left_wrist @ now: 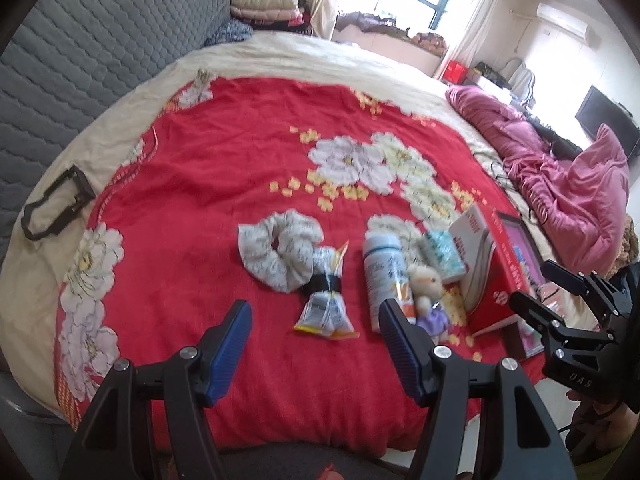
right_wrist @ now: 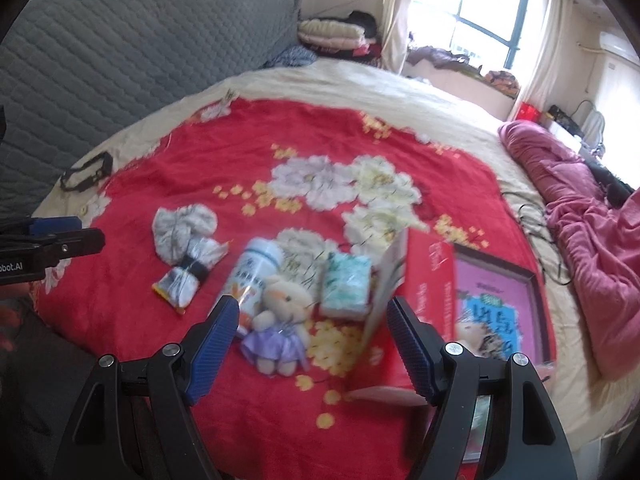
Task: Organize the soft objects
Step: 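Move both open tools back toward the loose items on the bedspread, then grasp the black-banded snack bag with left while right grasps the purple-dress teddy bear, then carry the snack bag with left and teddy bear with right over the tray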
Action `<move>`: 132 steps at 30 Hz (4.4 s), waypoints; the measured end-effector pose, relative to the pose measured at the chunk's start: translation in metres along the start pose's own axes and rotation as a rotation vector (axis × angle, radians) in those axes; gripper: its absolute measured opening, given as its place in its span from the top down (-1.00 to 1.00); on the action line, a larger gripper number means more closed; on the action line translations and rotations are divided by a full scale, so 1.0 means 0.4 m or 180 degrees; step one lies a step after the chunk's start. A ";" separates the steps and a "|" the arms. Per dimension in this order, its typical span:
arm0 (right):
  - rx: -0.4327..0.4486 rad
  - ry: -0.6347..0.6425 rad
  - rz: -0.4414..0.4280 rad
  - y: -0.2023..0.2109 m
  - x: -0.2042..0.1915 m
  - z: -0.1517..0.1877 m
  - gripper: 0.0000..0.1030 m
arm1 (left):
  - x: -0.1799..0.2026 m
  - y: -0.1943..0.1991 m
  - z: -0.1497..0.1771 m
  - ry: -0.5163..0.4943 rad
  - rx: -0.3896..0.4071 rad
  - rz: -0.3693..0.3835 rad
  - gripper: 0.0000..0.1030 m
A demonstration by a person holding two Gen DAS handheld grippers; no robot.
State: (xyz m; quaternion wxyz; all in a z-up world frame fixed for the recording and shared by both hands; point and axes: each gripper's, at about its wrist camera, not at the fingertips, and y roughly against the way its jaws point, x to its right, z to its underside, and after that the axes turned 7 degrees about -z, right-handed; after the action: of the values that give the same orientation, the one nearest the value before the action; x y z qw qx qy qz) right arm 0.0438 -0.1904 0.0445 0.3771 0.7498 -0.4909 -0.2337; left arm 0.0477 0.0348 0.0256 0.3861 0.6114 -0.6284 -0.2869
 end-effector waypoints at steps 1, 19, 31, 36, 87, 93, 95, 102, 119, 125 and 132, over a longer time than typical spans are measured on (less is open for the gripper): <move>-0.0032 0.0000 -0.0023 -0.014 -0.006 0.007 -0.50 | 0.002 -0.013 0.007 -0.0008 -0.0037 -0.0008 -0.27; -0.0536 -0.0118 -0.0105 -0.210 -0.022 0.085 -0.50 | 0.017 -0.187 0.036 -0.0045 -0.0475 0.0038 -0.27; -0.0686 -0.0172 -0.0107 -0.289 -0.015 0.090 -0.50 | 0.022 -0.278 0.017 0.0030 -0.0655 0.0121 -0.27; -0.0802 -0.0140 -0.0070 -0.324 -0.015 0.099 -0.50 | 0.029 -0.305 0.012 0.0020 -0.0714 0.0109 -0.27; -0.0004 -0.0561 -0.0340 -0.084 0.107 0.007 0.35 | 0.180 -0.093 -0.053 -0.0327 -0.0238 0.0366 0.31; 0.0175 -0.0756 -0.0187 0.005 0.207 0.022 0.35 | 0.283 -0.046 -0.081 -0.0500 -0.0111 0.0467 0.30; 0.0217 -0.0821 -0.0105 0.034 0.248 0.035 0.35 | 0.327 -0.036 -0.089 -0.0557 -0.0074 0.0520 0.31; 0.0274 -0.1115 0.0174 0.120 0.400 0.109 0.35 | 0.478 -0.023 -0.086 -0.0785 -0.0033 0.0665 0.30; 0.0158 -0.1525 0.0454 0.187 0.622 0.296 0.35 | 0.772 -0.057 -0.002 -0.1292 -0.0177 0.0851 0.30; 0.0046 -0.1561 0.0387 0.155 0.637 0.321 0.35 | 0.823 -0.093 0.035 -0.1410 -0.0320 0.0896 0.30; -0.0055 -0.1555 0.0306 0.113 0.646 0.325 0.35 | 0.879 -0.133 0.059 -0.1585 -0.0438 0.0897 0.30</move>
State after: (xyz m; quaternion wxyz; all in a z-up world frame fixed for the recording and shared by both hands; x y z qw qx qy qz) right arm 0.0304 -0.4804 0.0066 0.2643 0.6436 -0.6006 -0.3940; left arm 0.0733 -0.3205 0.0158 0.2966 0.4011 -0.7616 -0.4137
